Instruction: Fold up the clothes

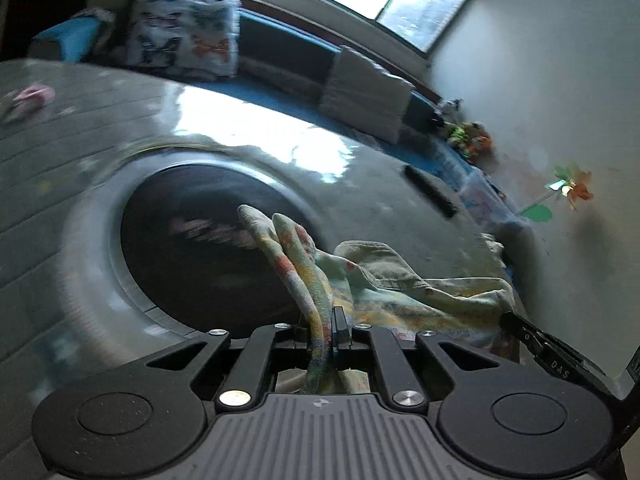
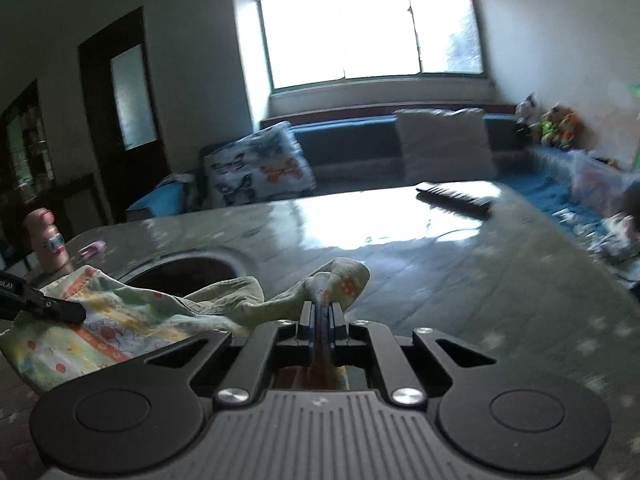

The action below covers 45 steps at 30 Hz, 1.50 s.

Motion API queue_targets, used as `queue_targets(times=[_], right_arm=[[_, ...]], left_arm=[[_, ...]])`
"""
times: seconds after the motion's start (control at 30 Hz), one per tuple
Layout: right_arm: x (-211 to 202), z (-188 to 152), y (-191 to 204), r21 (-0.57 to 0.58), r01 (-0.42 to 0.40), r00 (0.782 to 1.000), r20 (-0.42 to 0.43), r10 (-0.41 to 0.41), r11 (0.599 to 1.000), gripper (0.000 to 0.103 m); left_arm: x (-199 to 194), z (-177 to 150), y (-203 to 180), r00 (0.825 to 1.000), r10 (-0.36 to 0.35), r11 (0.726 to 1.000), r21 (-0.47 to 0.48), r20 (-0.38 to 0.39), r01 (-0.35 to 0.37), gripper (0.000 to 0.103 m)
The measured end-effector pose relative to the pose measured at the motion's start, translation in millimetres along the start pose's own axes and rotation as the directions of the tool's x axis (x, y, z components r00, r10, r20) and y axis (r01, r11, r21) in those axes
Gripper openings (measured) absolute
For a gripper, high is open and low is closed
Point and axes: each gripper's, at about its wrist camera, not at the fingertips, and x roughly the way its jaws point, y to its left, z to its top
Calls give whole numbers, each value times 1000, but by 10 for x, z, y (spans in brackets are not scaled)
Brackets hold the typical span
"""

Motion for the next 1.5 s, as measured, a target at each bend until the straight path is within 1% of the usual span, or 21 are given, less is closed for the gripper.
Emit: queue_targets(times=[0.13,0.27,0.43,0.6,0.83,1.03,1.5], right_arm=[[-106,153,-273,2,78,996,33,-78,997,5],[-173,272,-525,6,149,987,55,-149,989,5],[-212,358,-781,12,216,974,68,-216,976,5],[-212,390,-1017,26,265,962,67,-266,964,5],[-148,386,-1232,42,304,951,51,-306,952,5],[-108,391,-1326,47,322,945,44,-324,946,5],[-36,401,-1379,45,342,938,41,-344,939,5]], left_arm=[[240,113,-350,999,-36,998,50,-9,37,9],[479,226,-701,997,-72,992,99,-21,74,9],[774,284,-1063,995,-87,984,149,-58,95,9],[985,308,-1337,994,-82,976,194,-71,94,9],[1185,325,-1620,994,-65,964,254,-85,85,9],[1285,334,-1777,994,-58,952,294,-88,81,9],[1388,310,-1920,995,-45,937,343,-91,74,9]])
